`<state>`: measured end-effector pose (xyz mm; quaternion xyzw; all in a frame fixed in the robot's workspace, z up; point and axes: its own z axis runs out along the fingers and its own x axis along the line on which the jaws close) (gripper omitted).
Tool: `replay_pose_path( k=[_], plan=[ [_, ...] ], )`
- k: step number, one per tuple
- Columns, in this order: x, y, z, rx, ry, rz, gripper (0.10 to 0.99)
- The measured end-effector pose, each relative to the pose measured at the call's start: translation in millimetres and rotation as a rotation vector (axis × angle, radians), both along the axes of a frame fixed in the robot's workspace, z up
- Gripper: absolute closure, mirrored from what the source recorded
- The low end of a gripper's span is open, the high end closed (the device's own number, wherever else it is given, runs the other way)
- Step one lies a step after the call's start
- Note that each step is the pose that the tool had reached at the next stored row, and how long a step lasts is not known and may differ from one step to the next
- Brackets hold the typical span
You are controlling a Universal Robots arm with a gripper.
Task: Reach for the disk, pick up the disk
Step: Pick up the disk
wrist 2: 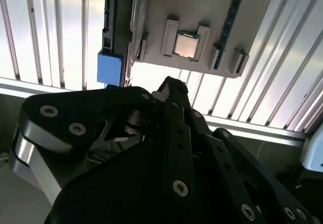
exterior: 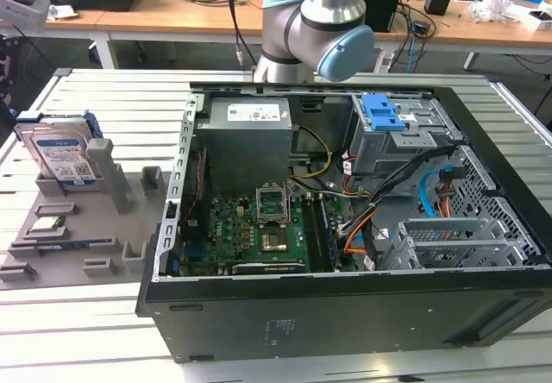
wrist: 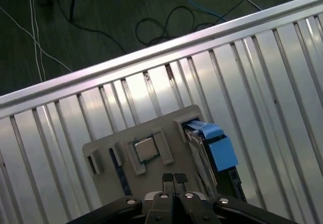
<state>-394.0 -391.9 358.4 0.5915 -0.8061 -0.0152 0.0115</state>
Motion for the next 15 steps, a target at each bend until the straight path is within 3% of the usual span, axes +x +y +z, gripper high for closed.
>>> replay_pose_path(
  k=[15],
  plan=[
    [0.0, 0.0, 0.0, 0.0, 0.0, 0.2, 0.98]
  ],
)
